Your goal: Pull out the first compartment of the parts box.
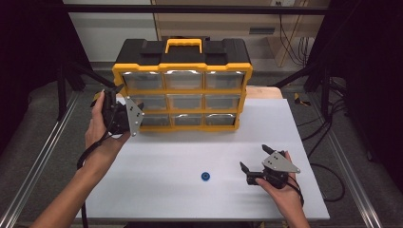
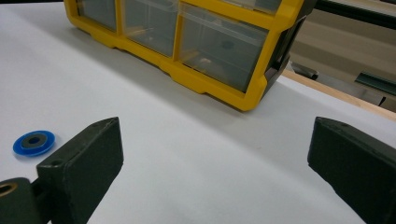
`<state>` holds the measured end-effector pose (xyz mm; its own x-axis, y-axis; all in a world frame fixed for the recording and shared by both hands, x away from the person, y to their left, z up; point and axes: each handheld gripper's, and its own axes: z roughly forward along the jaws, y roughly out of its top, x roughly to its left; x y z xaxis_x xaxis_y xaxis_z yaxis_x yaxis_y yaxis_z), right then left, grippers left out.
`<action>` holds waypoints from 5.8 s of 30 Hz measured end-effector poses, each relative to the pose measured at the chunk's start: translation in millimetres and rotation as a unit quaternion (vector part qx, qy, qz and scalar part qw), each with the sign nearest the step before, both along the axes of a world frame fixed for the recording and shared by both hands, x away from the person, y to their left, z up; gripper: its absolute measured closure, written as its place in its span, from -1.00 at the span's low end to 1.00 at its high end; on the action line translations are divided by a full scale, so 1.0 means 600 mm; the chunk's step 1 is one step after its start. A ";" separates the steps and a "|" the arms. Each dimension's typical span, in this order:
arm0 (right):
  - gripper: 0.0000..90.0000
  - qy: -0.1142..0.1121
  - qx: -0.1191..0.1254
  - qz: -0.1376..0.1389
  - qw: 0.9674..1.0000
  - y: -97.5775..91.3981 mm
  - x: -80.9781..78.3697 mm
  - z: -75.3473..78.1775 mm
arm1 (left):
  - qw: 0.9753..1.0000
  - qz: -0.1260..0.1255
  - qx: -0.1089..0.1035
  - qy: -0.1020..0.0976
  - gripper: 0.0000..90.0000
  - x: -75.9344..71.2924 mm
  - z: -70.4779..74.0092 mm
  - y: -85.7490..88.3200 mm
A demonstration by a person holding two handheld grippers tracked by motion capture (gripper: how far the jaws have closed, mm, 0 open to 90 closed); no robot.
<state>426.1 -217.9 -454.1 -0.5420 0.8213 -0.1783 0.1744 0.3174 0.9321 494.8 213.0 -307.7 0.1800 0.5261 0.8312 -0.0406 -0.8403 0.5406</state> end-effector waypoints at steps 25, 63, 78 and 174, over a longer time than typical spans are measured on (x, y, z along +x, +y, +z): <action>-0.91 0.000 0.002 0.000 1.000 0.000 0.001 0.000 | 0.997 -0.001 0.058 -0.058 -0.13 0.012 -0.005 0.010; -0.90 -0.003 0.004 -0.004 1.000 -0.004 0.000 0.002 | 0.984 0.026 0.149 -0.096 0.29 0.027 -0.005 0.009; -0.90 -0.002 0.004 -0.005 1.000 -0.005 0.002 0.000 | 0.979 0.036 0.172 -0.105 0.48 0.053 -0.002 0.008; -0.87 0.000 -0.001 0.001 1.000 -0.005 0.001 0.000 | 0.960 0.059 0.200 -0.188 0.82 0.008 -0.029 -0.006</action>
<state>427.0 -220.8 -453.8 -0.5434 0.8199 -0.1802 0.1742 0.3201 0.9312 499.6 209.3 -325.0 -0.2140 0.1486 0.9655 -0.0609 -0.9885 0.1387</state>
